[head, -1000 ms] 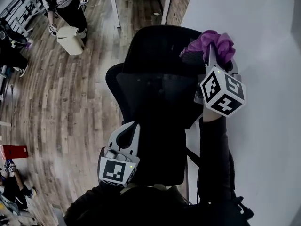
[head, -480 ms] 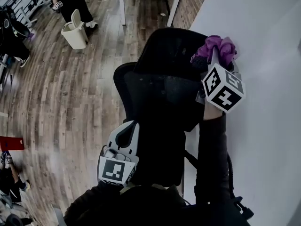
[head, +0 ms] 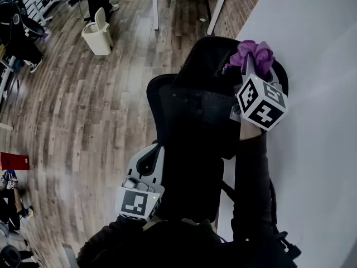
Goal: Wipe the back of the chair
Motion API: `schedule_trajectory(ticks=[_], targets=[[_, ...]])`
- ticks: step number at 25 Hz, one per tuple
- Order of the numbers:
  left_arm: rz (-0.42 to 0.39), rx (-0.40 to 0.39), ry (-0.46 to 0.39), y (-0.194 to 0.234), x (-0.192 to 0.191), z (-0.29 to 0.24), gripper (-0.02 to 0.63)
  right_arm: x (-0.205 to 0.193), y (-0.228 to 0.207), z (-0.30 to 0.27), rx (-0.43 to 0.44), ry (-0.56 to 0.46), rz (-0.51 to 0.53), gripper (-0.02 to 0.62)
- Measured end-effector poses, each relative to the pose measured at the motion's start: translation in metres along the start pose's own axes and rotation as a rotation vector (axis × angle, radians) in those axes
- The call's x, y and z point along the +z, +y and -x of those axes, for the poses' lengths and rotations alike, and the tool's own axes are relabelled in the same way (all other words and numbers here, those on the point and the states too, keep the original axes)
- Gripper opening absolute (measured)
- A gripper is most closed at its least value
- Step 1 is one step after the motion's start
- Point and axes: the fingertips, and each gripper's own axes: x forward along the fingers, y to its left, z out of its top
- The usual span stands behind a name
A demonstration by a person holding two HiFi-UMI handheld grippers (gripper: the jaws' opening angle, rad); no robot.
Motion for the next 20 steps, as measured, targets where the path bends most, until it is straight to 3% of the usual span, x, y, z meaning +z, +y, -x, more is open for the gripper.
schedule_trajectory(ticks=[3, 7, 20], targets=[[0.041, 0.006, -0.027, 0.003, 0.003, 0.006, 0.008, 0.001, 0.015, -0.003, 0.024, -0.001, 0.000, 0.100], [0.006, 0.035, -0.008, 0.017, 0.002, 0.013, 0.008, 0.003, 0.035, -0.008, 0.058, -0.003, 0.003, 0.100], [0.016, 0.133, -0.023, 0.044, 0.009, 0.042, 0.008, 0.014, 0.105, -0.013, 0.194, -0.024, -0.005, 0.100]])
